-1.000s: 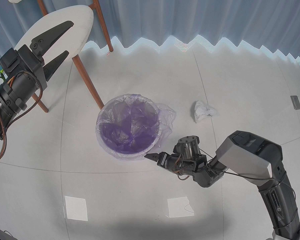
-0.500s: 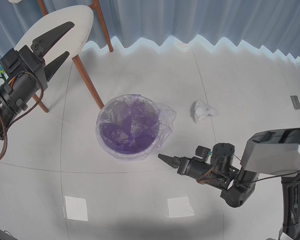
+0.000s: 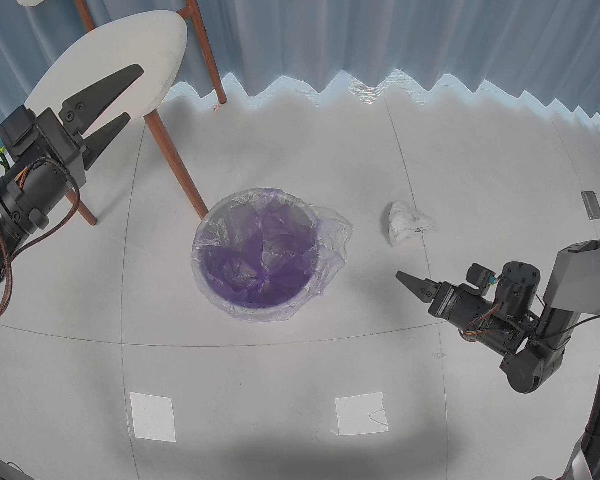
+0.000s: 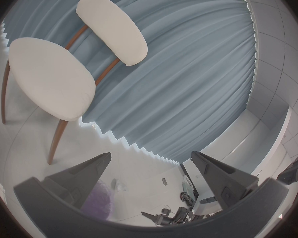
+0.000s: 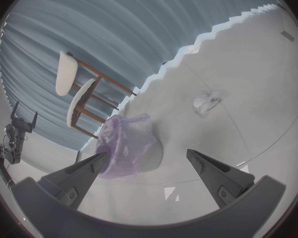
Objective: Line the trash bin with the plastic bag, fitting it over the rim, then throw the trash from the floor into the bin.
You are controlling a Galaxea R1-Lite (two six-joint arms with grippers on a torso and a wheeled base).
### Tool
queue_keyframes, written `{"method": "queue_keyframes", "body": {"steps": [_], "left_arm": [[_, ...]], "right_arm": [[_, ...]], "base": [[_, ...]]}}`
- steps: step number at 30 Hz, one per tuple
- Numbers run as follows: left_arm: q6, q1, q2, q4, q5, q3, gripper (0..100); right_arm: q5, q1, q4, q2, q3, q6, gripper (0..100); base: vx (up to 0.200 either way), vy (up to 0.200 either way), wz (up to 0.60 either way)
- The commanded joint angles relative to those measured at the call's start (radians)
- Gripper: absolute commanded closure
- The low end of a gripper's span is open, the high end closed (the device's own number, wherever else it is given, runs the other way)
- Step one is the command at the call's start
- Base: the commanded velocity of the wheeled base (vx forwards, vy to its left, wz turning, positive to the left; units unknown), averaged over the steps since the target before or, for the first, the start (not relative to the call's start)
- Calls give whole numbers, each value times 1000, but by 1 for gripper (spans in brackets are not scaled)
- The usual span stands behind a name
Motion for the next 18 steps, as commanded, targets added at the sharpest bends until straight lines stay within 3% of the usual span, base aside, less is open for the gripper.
{"method": "queue_keyframes", "body": {"steps": [1,7,11,13,18], "left_arm": [[2,66,4,1,-26,8,0],[3,105,2,1,-27,1,0],[3,102,1,1,-29,-1,0],[5,100,4,1,-33,-5,0],[-1,103,11,1,-67,-24,0]], "right_arm": [[2,-63,42,-15,-18,-1,0],[2,-79,166,-5,-122,-3,0],[-2,-109,363,-6,-262,-9,0],[-2,-122,445,-6,-323,-9,0],[-30,-133,594,49,-436,-84,0]], "base": [[200,0,0],[200,0,0],[200,0,0],[200,-200,0],[0,-200,0]]}}
